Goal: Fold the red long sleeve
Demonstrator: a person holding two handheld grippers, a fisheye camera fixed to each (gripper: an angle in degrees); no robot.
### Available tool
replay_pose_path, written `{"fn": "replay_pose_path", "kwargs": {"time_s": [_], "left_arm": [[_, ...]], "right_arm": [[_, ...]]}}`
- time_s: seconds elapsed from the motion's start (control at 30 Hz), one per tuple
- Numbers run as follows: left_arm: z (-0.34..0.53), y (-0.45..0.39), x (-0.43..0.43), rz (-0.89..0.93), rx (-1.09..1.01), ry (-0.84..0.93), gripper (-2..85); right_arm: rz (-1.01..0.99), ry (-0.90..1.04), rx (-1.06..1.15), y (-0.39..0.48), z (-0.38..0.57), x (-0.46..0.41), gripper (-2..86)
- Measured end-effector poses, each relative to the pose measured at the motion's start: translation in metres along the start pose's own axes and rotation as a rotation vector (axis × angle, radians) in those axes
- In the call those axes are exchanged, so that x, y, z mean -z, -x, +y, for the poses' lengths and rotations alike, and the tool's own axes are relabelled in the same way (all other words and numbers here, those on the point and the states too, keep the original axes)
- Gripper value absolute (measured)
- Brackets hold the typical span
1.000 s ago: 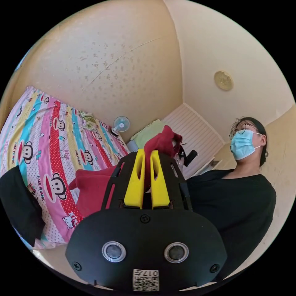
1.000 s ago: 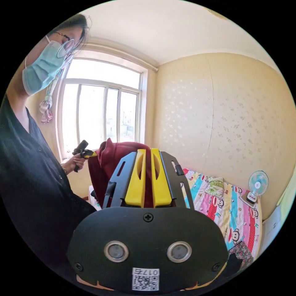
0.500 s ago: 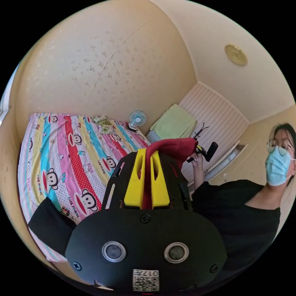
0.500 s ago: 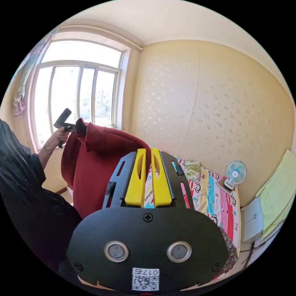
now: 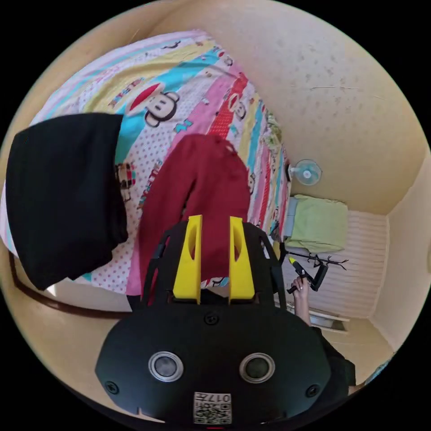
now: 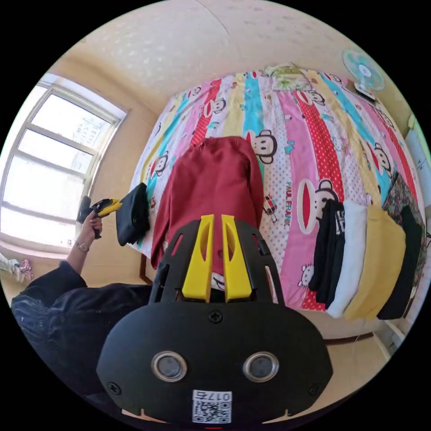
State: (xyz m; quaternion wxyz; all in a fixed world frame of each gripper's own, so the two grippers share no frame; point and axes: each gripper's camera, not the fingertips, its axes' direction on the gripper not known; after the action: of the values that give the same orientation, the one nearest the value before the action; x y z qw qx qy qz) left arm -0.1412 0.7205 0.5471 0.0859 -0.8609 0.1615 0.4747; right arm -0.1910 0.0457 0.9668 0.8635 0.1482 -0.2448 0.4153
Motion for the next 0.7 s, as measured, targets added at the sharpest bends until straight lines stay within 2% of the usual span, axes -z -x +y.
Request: {"fn": "replay_pose_path", "kwargs": {"time_s": [0.07,0.2,0.27,0.37,0.47,0.5,0.63,0.67,0.7], "left_arm": [[0.015,0.062,-0.028,-0.045,0.115,0.107,12.2],[0.030,0.120,-0.046,-0.097,0.208,0.154,14.4],[0.026,0.138,-0.068,-0.091,0.196,0.252,15.5],[0.018,0.149,-0.094,-0.161,0.177,0.402,11.3],[0.000,0.150,-0.074,-0.164,0.165,0.430,6.8],[-0.004,0.146,-0.062,-0.176,0.148,0.399,5.9],[-0.003,0.097,0.085,-0.328,-0.054,-0.022,4.9],[0.004,0.092,0.136,-0.350,-0.048,-0.167,5.1],[0.008,0.094,0.160,-0.348,-0.032,-0.234,5.2]], "right_arm": [[-0.002,0.118,-0.139,-0.044,0.042,-0.017,2.7],[-0.064,0.134,-0.330,-0.093,0.087,0.003,2.7],[-0.060,0.149,-0.413,-0.114,0.096,0.021,2.7],[-0.047,0.169,-0.464,-0.129,0.090,0.041,2.7],[-0.019,0.194,-0.475,-0.134,0.077,0.054,2.5],[-0.014,0.201,-0.473,-0.134,0.075,0.056,2.5],[0.009,0.233,-0.446,-0.135,0.065,0.068,2.6],[0.020,0.242,-0.444,-0.136,0.065,0.072,2.6],[0.025,0.247,-0.443,-0.138,0.065,0.073,2.7]]}}
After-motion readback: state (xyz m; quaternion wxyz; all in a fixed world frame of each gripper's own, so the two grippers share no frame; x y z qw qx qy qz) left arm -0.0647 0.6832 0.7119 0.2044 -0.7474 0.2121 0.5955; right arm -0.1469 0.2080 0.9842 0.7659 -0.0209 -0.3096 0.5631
